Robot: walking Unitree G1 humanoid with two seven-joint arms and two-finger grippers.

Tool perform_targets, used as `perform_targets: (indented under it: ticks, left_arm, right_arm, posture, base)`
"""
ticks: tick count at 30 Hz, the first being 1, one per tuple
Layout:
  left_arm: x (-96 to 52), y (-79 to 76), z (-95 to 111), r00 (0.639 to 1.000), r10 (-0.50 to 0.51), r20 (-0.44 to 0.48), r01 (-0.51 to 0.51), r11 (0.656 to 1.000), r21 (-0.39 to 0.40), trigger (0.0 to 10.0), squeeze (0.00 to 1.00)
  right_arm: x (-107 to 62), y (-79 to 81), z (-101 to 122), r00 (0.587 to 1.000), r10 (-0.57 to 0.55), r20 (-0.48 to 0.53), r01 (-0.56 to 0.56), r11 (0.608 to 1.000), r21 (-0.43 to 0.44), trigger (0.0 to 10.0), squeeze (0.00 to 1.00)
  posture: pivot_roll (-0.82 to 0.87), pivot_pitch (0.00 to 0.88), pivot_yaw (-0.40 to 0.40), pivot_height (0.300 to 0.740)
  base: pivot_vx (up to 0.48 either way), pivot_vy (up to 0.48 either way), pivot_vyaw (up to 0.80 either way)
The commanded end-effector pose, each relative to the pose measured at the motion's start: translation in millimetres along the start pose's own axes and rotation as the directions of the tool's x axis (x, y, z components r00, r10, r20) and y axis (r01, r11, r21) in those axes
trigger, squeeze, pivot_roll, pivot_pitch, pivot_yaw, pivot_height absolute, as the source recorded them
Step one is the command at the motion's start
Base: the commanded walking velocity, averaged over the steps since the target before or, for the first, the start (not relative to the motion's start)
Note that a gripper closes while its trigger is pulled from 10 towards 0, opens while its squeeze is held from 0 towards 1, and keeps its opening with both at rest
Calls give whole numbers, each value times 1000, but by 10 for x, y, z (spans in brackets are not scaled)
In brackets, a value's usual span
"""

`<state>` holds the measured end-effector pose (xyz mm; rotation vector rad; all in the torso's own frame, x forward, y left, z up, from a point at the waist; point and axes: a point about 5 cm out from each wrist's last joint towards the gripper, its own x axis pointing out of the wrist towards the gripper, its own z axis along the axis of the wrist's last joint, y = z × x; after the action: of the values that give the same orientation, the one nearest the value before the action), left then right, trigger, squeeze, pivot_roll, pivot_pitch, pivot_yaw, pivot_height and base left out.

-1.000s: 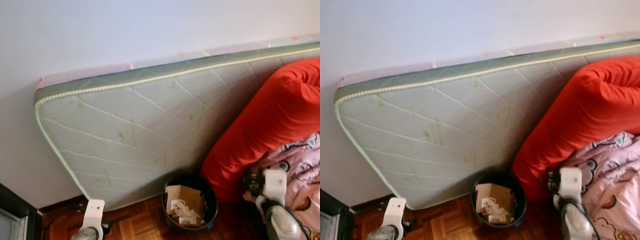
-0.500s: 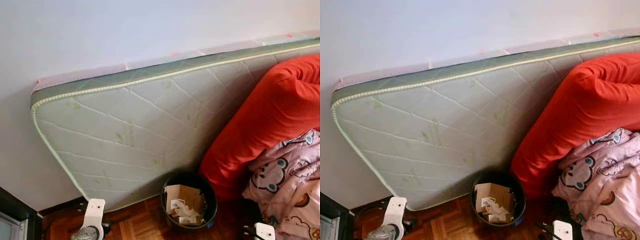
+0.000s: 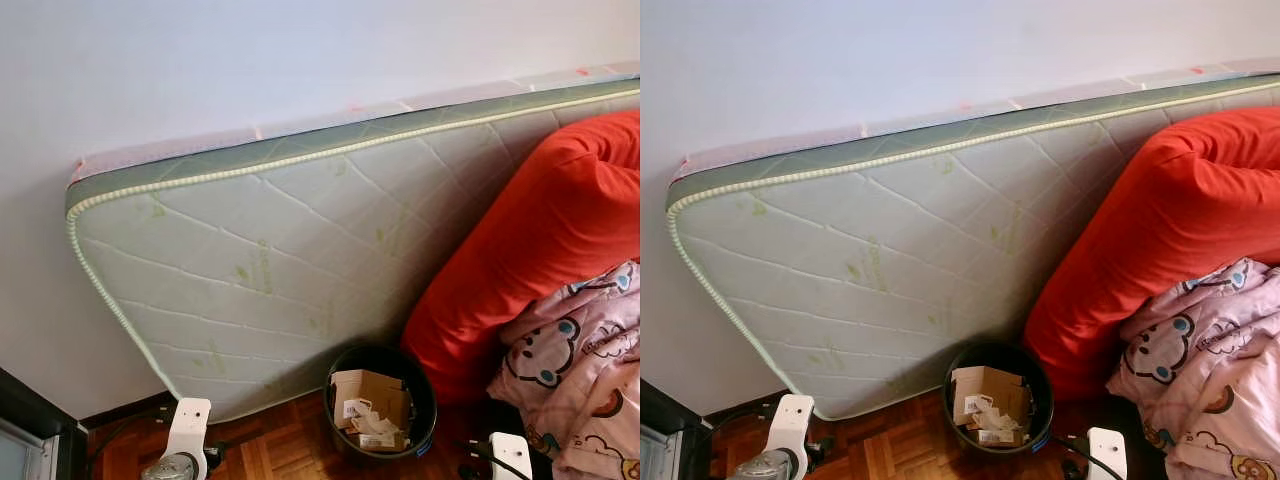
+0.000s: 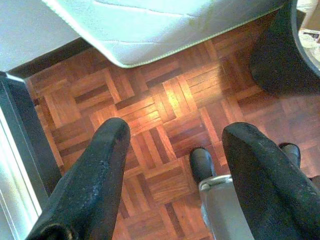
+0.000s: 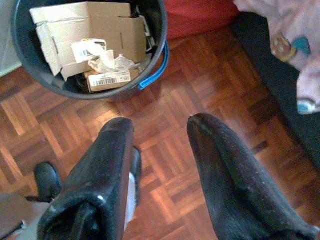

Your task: Clean up the room

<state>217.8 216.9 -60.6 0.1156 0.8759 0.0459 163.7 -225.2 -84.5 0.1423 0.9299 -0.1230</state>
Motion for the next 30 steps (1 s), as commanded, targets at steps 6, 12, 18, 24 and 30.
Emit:
perform_targets:
  ticks: [6,12,18,24,30]
  left_arm:
    - [-6,5,-43,1000,1,-16,0,1000,21,10000,0]
    - [-8,-3,-52,1000,-3,-17,3,1000,21,10000,0]
    - [-8,-7,-56,1000,-1,-18,1,1000,20,10000,0]
    - [-6,-5,-42,1000,2,-13,-2,1000,14,10000,0]
    - [-4,-5,-35,1000,6,-12,-5,1000,4,10000,0]
  right_arm:
    - [-9,-82,52,1000,-17,18,17,1000,19,10000,0]
    - [2,-83,109,999,-25,35,23,999,41,10000,0]
    - [9,-55,89,999,-30,24,28,997,76,10000,0]
    - [14,-59,119,999,-27,30,24,995,98,10000,0]
    - [17,-72,146,999,-36,36,32,993,117,10000,0]
  posture:
    - [-23,0,-36,740]
    - [-26,0,-38,740]
    - [-25,0,-38,740]
    - [-28,0,-38,740]
    - [-27,0,-38,740]
  base:
    - [0,0,0]
    - [0,0,0]
    - [0,0,-633]
    - [0,0,-800]
    - [0,0,-800]
